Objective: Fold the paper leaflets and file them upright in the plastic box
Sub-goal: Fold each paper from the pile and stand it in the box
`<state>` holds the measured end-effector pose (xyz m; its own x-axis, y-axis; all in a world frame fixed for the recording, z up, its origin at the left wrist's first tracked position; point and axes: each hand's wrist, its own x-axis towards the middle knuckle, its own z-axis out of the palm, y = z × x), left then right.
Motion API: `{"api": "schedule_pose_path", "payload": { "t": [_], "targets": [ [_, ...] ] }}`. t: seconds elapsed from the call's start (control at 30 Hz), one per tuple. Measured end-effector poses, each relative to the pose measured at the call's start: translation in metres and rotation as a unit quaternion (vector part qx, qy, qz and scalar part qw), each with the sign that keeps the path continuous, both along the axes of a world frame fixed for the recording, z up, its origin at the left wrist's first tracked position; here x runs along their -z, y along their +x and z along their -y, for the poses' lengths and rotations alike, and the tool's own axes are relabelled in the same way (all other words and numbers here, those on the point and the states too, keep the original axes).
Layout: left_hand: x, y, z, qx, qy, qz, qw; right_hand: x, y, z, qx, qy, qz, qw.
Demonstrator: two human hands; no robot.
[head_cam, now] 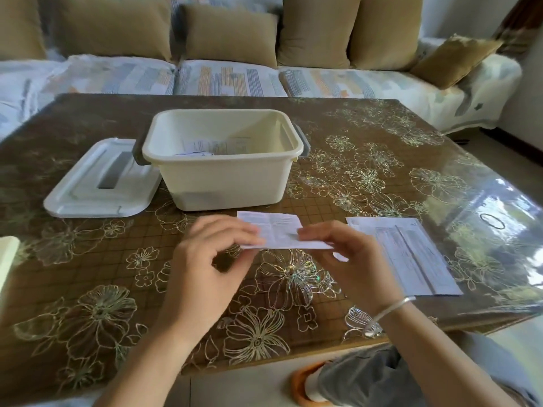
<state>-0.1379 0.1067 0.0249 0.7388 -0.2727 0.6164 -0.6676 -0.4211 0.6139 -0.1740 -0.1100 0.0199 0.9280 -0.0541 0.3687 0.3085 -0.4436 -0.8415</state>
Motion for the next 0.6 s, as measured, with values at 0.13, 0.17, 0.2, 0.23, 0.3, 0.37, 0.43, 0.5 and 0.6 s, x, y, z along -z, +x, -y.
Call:
{"api": "schedule_pose_path", "payload": {
  "t": [0.13, 0.17, 0.2, 0.23, 0.3, 0.37, 0.43, 0.5, 0.6],
  "targets": [
    [0.03, -0.013, -0.011, 0.027, 0.048, -0.071, 0.996, 0.024, -0.01, 0.009, 0.055, -0.254, 0.037, 0.965],
    [0.035, -0.016, -0.012, 0.026, 0.062, -0.089, 0.994, 0.027, -0.012, 0.009, 0.057, -0.277, 0.037, 0.958],
    [0.038, -0.017, -0.011, 0.017, 0.074, -0.099, 0.992, 0.029, -0.012, 0.008, 0.06, -0.288, 0.033, 0.955],
    [0.039, -0.019, -0.011, -0.001, 0.083, -0.106, 0.991, 0.03, -0.013, 0.007, 0.063, -0.294, 0.03, 0.953],
    [0.039, -0.019, -0.009, -0.031, 0.087, -0.119, 0.989, 0.033, -0.014, 0.005, 0.071, -0.295, 0.029, 0.952],
    [0.039, -0.019, -0.007, -0.048, 0.083, -0.133, 0.986, 0.035, -0.016, 0.003, 0.08, -0.29, 0.026, 0.953],
    [0.039, -0.018, -0.004, -0.071, 0.09, -0.133, 0.985, 0.037, -0.014, -0.001, 0.099, -0.295, 0.02, 0.95],
    [0.04, -0.016, -0.001, -0.097, 0.103, -0.132, 0.981, 0.038, -0.01, -0.004, 0.117, -0.305, 0.013, 0.945],
    [0.043, -0.017, 0.001, -0.109, 0.109, -0.142, 0.978, 0.039, -0.006, -0.009, 0.13, -0.328, 0.003, 0.936]
  ]
}}
